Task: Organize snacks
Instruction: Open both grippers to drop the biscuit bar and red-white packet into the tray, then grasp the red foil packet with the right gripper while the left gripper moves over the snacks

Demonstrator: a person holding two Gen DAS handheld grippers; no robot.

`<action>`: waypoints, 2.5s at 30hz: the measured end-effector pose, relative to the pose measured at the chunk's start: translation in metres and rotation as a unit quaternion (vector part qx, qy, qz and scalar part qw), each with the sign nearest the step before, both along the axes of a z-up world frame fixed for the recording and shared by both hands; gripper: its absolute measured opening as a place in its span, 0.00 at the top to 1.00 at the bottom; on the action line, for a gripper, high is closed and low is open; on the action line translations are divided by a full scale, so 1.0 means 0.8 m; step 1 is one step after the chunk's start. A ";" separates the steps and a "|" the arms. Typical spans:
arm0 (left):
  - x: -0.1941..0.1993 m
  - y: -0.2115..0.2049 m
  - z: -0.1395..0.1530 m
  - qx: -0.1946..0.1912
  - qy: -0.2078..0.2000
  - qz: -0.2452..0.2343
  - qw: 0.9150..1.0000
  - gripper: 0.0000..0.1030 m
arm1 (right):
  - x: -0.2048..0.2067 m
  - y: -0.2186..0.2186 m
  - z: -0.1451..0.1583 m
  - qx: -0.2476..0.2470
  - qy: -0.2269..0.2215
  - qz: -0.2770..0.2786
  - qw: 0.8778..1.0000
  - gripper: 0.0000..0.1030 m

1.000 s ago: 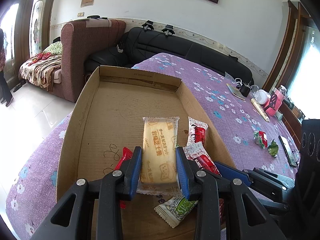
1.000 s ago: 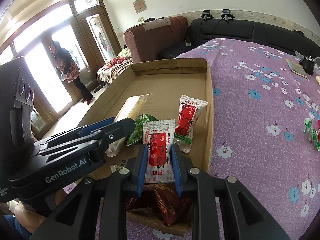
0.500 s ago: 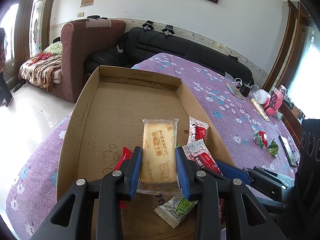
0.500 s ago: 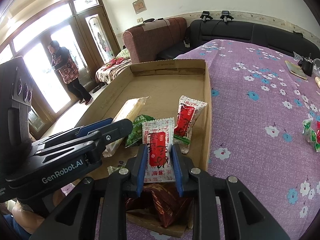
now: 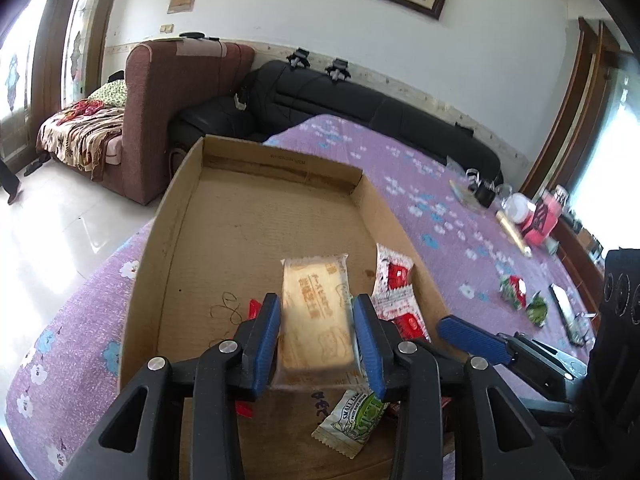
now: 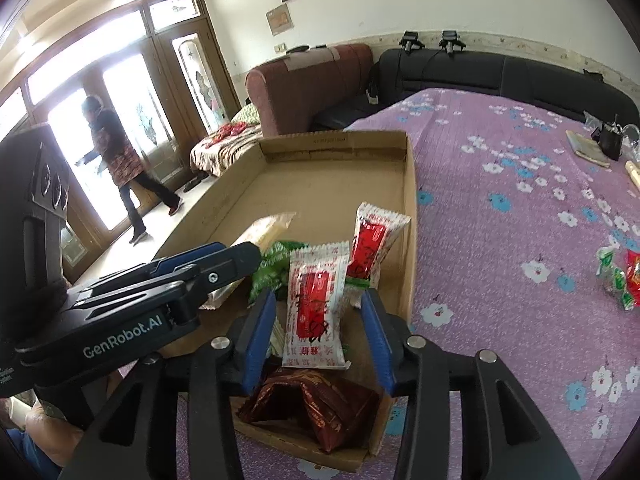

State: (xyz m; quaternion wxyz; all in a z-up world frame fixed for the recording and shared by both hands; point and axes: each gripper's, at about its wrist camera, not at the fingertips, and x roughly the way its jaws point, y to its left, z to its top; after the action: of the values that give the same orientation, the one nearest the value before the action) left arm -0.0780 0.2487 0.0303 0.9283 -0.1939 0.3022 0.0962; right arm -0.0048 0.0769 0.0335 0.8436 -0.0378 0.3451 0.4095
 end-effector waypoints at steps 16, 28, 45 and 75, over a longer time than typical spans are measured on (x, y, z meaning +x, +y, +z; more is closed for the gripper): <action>-0.006 0.000 0.006 0.004 -0.018 -0.001 1.000 0.61 | -0.025 -0.066 0.069 0.008 -0.204 -0.168 0.964 0.03; -0.003 -0.003 0.005 0.015 -0.014 0.005 1.000 0.61 | -0.020 -0.111 0.064 0.064 -0.190 -0.218 0.955 0.02; -0.006 -0.008 0.009 0.022 -0.019 0.002 1.000 0.30 | -0.006 -0.178 0.064 0.035 -0.096 -0.173 0.980 0.02; -0.018 -0.060 0.046 0.039 -0.045 -0.076 0.995 0.19 | 0.036 -0.390 -0.031 -0.079 0.073 -0.229 0.968 0.32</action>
State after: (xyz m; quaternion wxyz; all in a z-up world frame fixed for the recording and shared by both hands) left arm -0.0921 0.2007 0.0670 0.9525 -0.1381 0.2699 0.0283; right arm 0.0239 -0.2349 0.0084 0.8818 0.0060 0.4363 0.1790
